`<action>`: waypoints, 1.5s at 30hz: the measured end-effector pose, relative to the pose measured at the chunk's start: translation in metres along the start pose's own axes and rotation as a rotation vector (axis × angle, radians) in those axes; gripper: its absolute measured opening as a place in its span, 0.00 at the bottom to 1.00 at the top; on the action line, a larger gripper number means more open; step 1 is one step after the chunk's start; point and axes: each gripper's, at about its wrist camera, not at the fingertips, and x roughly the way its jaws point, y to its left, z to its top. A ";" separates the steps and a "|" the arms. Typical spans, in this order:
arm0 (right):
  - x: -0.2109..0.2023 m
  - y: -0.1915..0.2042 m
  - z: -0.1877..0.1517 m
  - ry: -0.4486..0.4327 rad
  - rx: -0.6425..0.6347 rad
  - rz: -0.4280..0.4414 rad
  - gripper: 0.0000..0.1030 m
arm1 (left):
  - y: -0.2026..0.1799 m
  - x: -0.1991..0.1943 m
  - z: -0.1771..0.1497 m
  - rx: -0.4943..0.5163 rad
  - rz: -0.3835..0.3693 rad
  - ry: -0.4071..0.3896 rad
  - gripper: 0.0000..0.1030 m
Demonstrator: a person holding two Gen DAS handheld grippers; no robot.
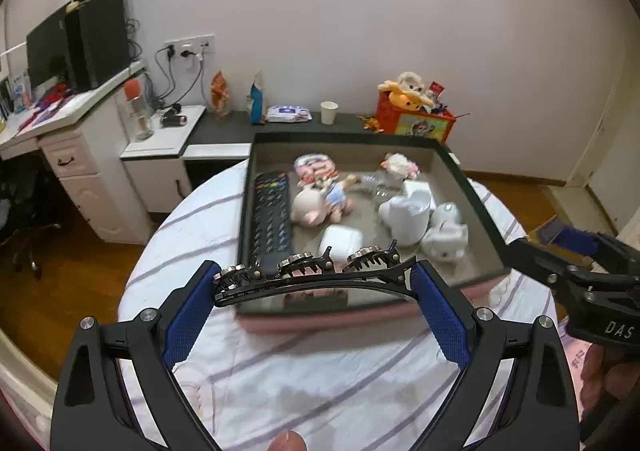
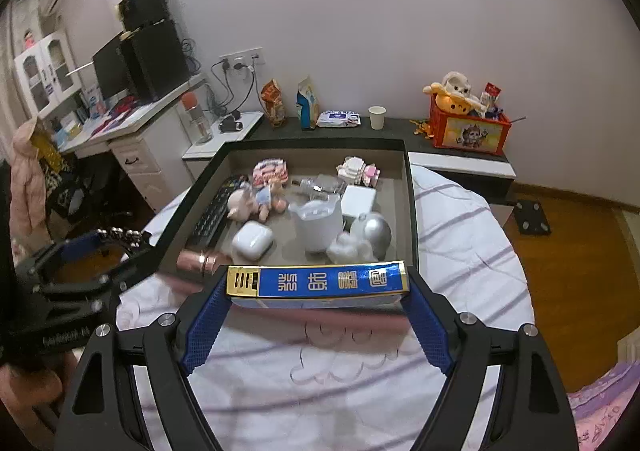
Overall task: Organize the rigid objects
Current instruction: 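Lower the hair clip and blue-gold box into the box and open both tools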
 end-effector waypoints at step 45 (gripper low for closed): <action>0.062 -0.017 0.009 0.133 0.177 0.104 1.00 | 0.004 0.067 0.030 0.082 0.105 0.082 1.00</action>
